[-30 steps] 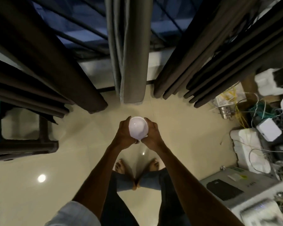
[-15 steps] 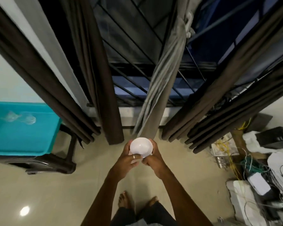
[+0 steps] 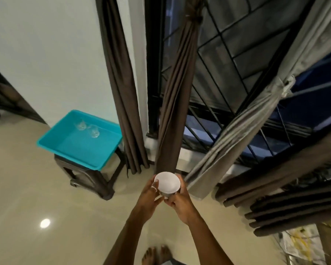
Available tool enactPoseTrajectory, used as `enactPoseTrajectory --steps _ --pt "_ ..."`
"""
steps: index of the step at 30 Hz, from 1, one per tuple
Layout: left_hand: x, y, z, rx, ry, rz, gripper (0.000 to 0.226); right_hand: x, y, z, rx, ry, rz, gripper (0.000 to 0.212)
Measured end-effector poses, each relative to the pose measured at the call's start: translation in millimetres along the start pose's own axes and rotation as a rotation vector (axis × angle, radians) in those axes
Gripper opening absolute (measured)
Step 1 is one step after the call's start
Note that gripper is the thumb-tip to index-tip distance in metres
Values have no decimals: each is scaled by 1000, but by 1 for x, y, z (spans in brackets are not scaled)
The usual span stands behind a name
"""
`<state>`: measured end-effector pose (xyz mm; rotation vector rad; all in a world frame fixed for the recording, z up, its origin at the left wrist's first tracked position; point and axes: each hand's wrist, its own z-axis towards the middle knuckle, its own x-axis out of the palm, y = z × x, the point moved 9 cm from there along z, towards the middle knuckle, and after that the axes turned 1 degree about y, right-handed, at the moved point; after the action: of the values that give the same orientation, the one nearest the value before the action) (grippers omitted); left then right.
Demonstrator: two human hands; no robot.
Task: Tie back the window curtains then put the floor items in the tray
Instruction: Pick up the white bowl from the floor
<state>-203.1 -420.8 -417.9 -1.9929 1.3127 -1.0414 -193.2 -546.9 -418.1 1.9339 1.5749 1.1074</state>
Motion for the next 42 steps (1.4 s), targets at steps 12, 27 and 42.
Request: enactPoseTrajectory --steps 12,27,42 --pt "-68 -30 -8 39 -331 -194 24 58 -22 43 167 165 188 38" --pt "-237 -78 -6 48 -405 -309 23 224 -61 71 184 185 67 40" --pt "-416 -156 -1 -9 -412 -342 21 408 -116 101 183 75 108 35"
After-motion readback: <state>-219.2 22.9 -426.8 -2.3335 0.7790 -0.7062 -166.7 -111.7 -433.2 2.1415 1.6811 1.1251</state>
